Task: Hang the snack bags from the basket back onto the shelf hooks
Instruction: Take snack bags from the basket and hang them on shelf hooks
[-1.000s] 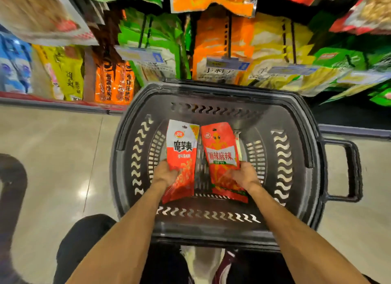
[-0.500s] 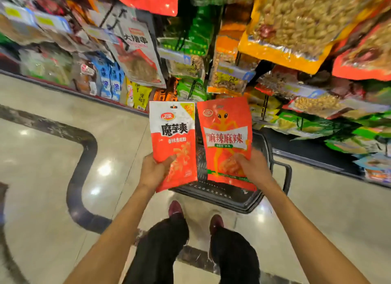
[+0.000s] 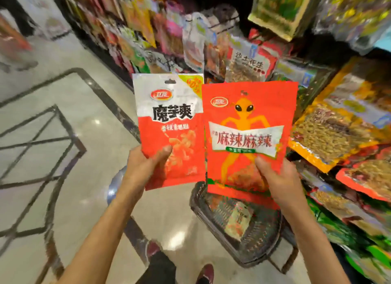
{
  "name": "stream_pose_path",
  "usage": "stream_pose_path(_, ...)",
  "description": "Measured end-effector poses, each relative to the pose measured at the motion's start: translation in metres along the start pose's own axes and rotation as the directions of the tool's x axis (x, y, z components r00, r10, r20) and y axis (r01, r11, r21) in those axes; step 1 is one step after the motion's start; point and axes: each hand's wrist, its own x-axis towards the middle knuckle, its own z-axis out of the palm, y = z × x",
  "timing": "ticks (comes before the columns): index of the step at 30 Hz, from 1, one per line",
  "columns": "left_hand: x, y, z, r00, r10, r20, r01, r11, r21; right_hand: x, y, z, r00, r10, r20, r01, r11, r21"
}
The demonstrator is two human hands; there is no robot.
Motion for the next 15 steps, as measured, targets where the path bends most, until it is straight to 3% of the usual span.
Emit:
stream_pose_path(8, -0.046, 0.066, -0.108, 0.952, 0.169, -0.255, -0.188, 0.981, -0.054, -0.007, -0.100, 0.082, 0.974, -0.210, 0.085, 0.202, 0.975, 0.095)
stream_pose_path(15, -0.049, 0.089, -0.213, 0.911, 0.209, -0.355, -0.256, 0.963, -0.088, -0.016, -0.156, 0.180, 0.943, -0.285, 0.172, 0.258, 0.952, 0.163)
